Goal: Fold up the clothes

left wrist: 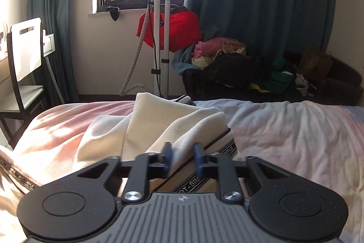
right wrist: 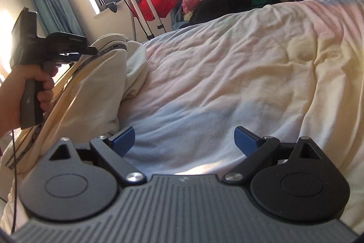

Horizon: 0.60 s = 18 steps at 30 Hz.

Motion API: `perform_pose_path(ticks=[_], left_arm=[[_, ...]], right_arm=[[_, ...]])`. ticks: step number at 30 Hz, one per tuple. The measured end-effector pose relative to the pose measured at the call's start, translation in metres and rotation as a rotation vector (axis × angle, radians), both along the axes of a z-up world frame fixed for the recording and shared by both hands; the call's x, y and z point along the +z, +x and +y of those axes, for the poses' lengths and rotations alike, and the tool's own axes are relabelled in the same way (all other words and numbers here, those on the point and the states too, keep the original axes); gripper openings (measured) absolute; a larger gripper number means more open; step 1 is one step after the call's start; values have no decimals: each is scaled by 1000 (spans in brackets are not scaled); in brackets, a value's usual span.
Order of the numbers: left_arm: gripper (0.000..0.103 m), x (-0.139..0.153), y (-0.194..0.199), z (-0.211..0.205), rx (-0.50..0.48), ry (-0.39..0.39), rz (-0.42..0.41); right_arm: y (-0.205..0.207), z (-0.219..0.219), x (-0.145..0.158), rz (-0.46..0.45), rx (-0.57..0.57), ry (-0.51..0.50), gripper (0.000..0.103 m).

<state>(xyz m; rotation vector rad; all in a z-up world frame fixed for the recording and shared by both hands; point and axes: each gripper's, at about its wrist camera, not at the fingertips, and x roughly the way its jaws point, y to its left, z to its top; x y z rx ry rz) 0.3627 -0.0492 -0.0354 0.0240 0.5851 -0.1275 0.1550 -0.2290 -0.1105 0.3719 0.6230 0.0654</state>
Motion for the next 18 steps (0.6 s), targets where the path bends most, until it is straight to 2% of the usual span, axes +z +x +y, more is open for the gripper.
perform_pose_path(ticks=[2,6,11,16,18], left_arm=[[4,4,-13,1,-35,23,-18],[2,20,-54,6,-104,-2,-34],[1,42,-131,6,-180,-18,-75],[1,40,-223,38,-167,-99,-58],[1,32,-257,50,-151,-80,-45]], right_arm=[[-2,0,-1,9,4,17,96],[-12,2,5,-7,4,17,96],[-28,5,14,-44,16,18,96],[-40,9,18,-84,42,35,96],[-45,11,20,-101,52,42,96]])
